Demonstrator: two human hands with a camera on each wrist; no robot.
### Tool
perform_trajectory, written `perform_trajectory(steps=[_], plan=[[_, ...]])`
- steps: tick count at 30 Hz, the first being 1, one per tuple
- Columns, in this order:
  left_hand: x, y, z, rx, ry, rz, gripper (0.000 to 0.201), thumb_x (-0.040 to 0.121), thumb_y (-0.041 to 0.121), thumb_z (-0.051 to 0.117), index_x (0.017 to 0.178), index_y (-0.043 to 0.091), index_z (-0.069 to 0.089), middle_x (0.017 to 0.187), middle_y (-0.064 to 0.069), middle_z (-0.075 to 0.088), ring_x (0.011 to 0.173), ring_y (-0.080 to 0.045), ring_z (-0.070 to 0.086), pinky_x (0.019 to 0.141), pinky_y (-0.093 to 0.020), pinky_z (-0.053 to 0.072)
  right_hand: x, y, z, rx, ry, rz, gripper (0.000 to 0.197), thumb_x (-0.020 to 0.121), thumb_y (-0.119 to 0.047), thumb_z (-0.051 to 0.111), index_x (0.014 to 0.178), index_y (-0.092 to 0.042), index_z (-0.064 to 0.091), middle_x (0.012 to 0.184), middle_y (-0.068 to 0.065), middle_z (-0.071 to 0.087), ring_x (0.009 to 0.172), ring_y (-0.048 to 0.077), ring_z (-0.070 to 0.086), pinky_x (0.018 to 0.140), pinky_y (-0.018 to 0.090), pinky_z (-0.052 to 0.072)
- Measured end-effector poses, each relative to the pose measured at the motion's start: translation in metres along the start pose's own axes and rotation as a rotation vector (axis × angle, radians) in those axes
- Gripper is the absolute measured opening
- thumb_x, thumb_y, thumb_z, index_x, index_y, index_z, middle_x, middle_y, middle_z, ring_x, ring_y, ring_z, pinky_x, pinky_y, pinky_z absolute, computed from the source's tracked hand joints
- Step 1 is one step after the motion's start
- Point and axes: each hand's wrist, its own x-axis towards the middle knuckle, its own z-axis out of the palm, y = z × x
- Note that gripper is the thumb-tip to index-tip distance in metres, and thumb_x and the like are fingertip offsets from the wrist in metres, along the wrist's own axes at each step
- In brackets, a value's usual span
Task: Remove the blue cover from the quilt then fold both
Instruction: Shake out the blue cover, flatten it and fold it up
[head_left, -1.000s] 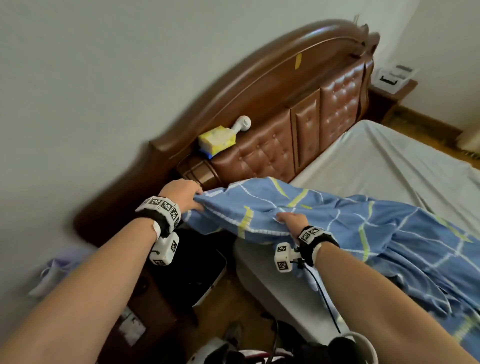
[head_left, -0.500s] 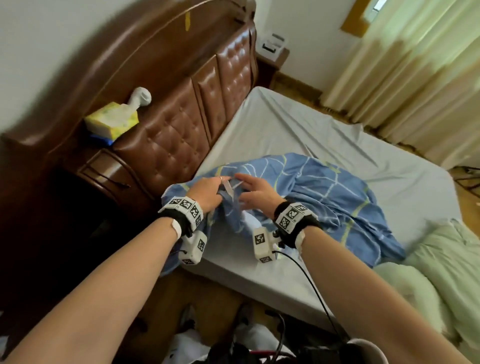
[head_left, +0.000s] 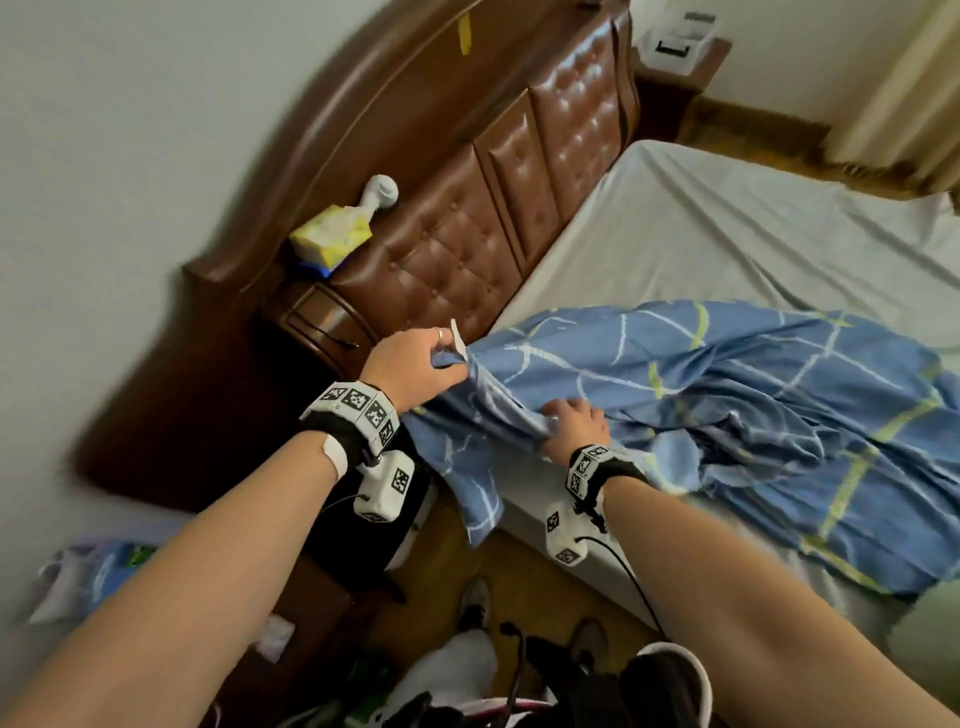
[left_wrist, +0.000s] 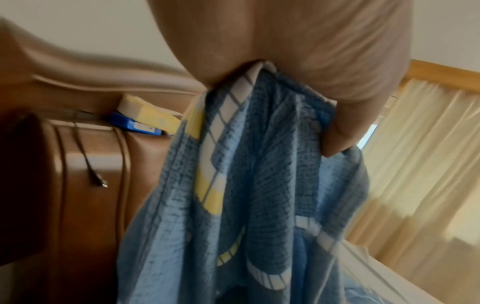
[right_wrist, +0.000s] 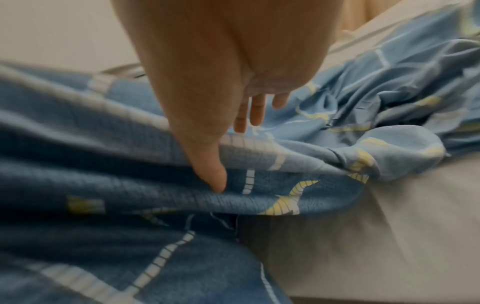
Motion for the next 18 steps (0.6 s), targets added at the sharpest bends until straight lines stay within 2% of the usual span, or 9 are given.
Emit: perform_trajectory(steps=[2,4,7,8,10,11,13,15,18], plan=[[-0.016,0.002,-0.004,0.009,0.021,-0.046,0.032,0.073,0.049,0.065,0.093,0.026,0.073,0.080,0.001,0.071,0.082,-0.023,0.065,0.067,-0.029,0.045,0.001,0.000,0.003,0.021,0.073,-0.056,0.062,0.076,-0.028,0.074,0.131,-0.029,0.046,0.138,0.005,0.047,0.128,0.034,0.041,0.110,0.042,0.030],[-0.033,0.002,-0.006,0.006,0.026,-0.099,0.041,0.064,0.055,0.057,0.093,0.033,0.076,0.080,0.004,0.073,0.080,-0.017,0.067,0.070,-0.031,0.051,0.003,0.000,-0.001,-0.029,0.121,-0.101,0.056,0.080,-0.022,0.067,0.132,-0.022,0.044,0.134,0.010,0.053,0.126,0.035,0.045,0.109,0.044,0.031],[-0.053,0.002,-0.006,0.059,0.049,-0.187,0.029,0.069,0.047,0.065,0.089,0.030,0.077,0.076,0.001,0.072,0.077,-0.018,0.065,0.068,-0.031,0.051,0.002,-0.001,-0.013,-0.121,0.091,-0.187,0.044,0.087,-0.017,0.053,0.131,-0.022,0.052,0.126,0.015,0.060,0.124,0.036,0.046,0.113,0.045,0.027],[-0.058,0.000,-0.006,0.098,0.075,-0.209,0.022,0.074,0.043,0.068,0.086,0.026,0.077,0.075,0.000,0.071,0.076,-0.021,0.064,0.066,-0.030,0.048,0.001,-0.001,-0.017,-0.091,0.092,-0.200,0.043,0.088,-0.014,0.050,0.130,-0.019,0.053,0.124,0.018,0.060,0.123,0.037,0.047,0.111,0.045,0.029],[-0.066,-0.004,-0.005,0.186,0.112,-0.254,0.017,0.081,0.035,0.069,0.078,0.018,0.070,0.077,-0.006,0.068,0.079,-0.029,0.063,0.063,-0.030,0.041,-0.003,0.004,-0.028,-0.009,0.099,-0.201,0.038,0.088,-0.011,0.045,0.126,-0.013,0.049,0.118,0.022,0.063,0.112,0.040,0.055,0.094,0.045,0.043],[-0.067,-0.009,-0.003,0.220,0.122,-0.279,0.015,0.083,0.031,0.067,0.077,0.017,0.067,0.082,-0.010,0.068,0.082,-0.033,0.062,0.064,-0.031,0.040,-0.007,0.008,-0.034,0.012,0.093,-0.188,0.034,0.089,-0.013,0.045,0.123,-0.013,0.048,0.114,0.022,0.064,0.105,0.041,0.059,0.085,0.043,0.046],[-0.064,-0.017,0.004,0.258,0.129,-0.343,0.016,0.087,0.027,0.064,0.092,0.013,0.071,0.096,-0.014,0.068,0.092,-0.037,0.062,0.070,-0.036,0.045,-0.018,0.020,-0.051,0.001,0.091,-0.178,0.027,0.093,-0.022,0.048,0.119,-0.016,0.048,0.109,0.019,0.066,0.098,0.040,0.062,0.079,0.042,0.048],[-0.055,-0.024,0.019,0.279,0.118,-0.417,0.019,0.087,0.025,0.062,0.101,0.015,0.072,0.103,-0.013,0.066,0.097,-0.037,0.062,0.077,-0.040,0.050,-0.032,0.034,-0.069,-0.015,0.109,-0.192,0.028,0.092,-0.033,0.054,0.116,-0.019,0.051,0.109,0.014,0.068,0.098,0.038,0.063,0.079,0.040,0.049],[-0.038,-0.027,0.043,0.284,0.117,-0.495,0.020,0.086,0.026,0.062,0.098,0.016,0.074,0.102,-0.013,0.067,0.096,-0.037,0.064,0.078,-0.042,0.055,-0.052,0.060,-0.092,-0.059,0.082,-0.185,0.035,0.083,-0.045,0.065,0.110,-0.023,0.062,0.107,0.008,0.069,0.100,0.034,0.063,0.083,0.036,0.046]])
